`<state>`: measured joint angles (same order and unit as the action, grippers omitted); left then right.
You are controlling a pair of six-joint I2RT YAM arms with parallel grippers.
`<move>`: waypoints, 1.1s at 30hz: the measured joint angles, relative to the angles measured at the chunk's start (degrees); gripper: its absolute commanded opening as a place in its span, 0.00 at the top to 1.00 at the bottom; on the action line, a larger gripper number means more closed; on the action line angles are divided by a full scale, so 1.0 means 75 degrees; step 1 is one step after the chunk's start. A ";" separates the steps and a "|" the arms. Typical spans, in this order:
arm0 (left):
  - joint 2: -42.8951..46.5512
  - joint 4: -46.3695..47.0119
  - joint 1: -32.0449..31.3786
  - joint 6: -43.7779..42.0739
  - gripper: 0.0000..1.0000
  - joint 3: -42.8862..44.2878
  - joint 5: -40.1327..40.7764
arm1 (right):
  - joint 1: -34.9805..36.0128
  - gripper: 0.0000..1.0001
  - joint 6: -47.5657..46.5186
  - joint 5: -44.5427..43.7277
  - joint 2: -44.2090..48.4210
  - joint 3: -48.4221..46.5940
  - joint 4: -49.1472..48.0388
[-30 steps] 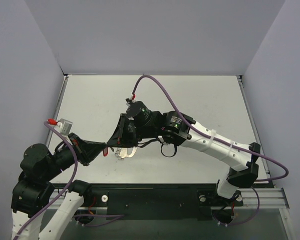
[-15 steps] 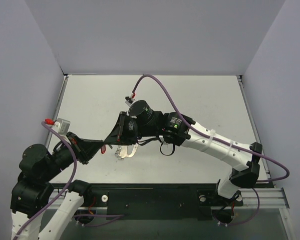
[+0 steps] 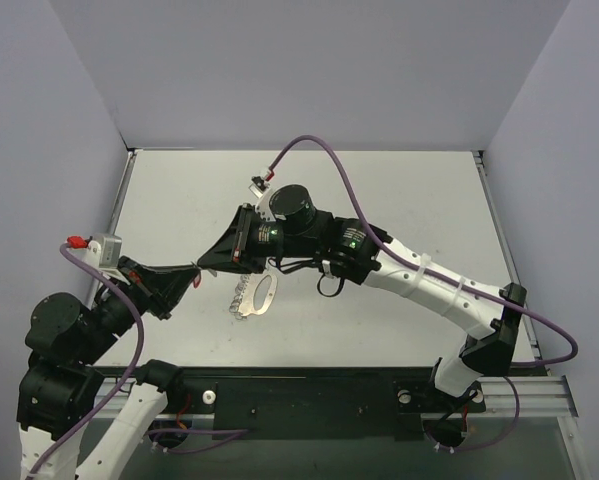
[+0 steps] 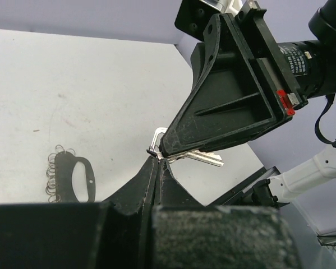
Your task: Remove the keys from the keyring
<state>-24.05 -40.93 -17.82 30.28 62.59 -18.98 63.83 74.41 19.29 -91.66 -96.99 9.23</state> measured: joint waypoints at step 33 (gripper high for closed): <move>0.0012 -0.0979 -0.0169 0.0227 1.00 -0.0134 -0.1099 | -0.0017 1.00 -0.3142 -0.2888 0.2984 0.0169 0.0930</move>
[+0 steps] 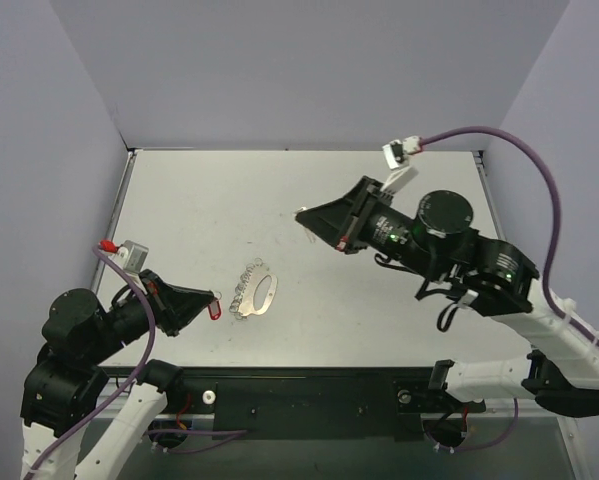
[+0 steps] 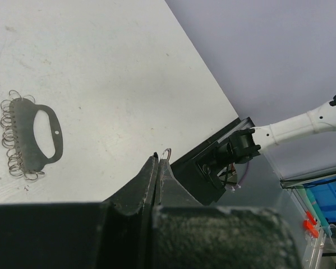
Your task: Remove the keys from the keyring
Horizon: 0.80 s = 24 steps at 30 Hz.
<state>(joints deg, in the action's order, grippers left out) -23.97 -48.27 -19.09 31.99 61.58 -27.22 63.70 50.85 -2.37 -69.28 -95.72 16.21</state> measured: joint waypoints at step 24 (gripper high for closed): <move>0.0965 -0.0551 0.0009 0.0248 1.00 -0.1498 0.1644 | -0.3226 1.00 -0.1714 -0.1906 0.0731 0.1778 0.4156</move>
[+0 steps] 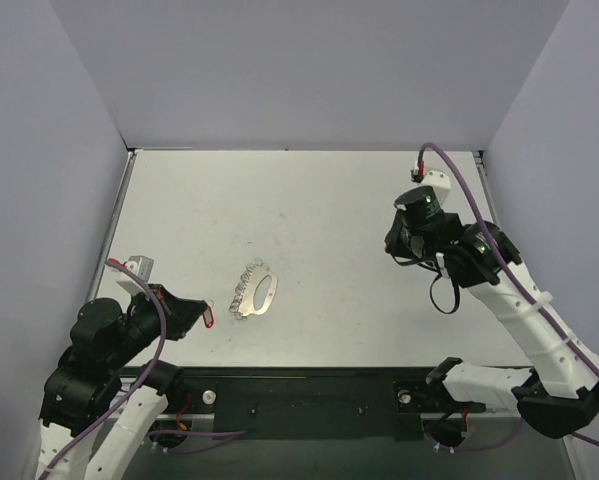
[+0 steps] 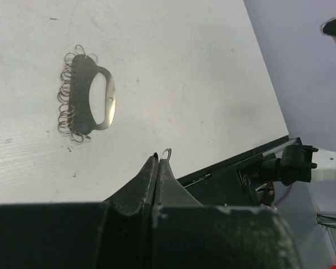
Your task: Remove the keys from the keyring
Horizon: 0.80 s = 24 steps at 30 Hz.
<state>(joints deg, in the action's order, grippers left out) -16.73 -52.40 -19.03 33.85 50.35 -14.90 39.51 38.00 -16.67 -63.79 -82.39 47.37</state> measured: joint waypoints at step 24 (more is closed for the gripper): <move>0.0079 -0.0691 0.0000 0.0251 1.00 -0.0455 0.1536 | -0.1868 1.00 -0.1370 -0.0557 -0.4234 -0.0283 0.0242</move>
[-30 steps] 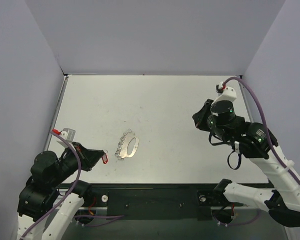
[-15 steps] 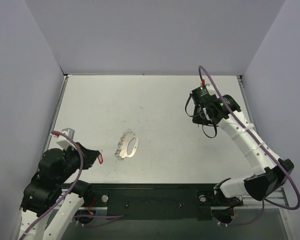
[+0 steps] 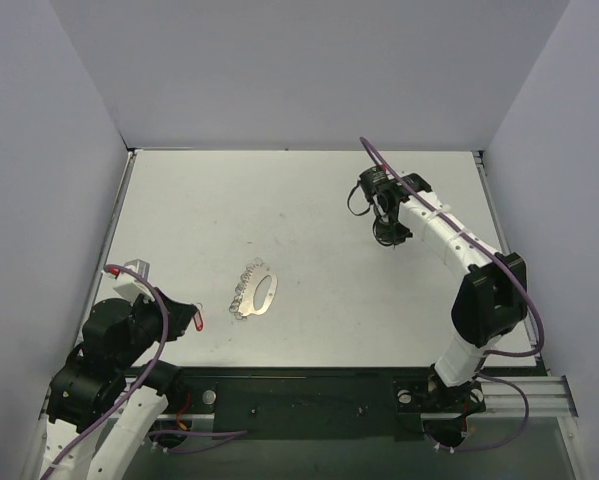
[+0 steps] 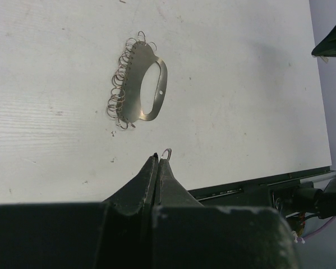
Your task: Remove the keys from the keyring
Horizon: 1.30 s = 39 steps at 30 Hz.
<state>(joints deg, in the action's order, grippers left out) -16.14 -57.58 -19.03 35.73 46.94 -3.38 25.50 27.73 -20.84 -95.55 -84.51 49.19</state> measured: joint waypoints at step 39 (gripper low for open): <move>-0.0898 0.0108 0.0026 0.0044 1.00 -0.0181 -0.0545 | 0.0058 0.10 -0.0207 0.1559 0.1332 0.0697 -0.0985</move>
<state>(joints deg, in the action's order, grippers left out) -22.87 -56.77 -18.83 36.05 45.58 -7.46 25.93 26.17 -9.15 -85.56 -79.29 41.80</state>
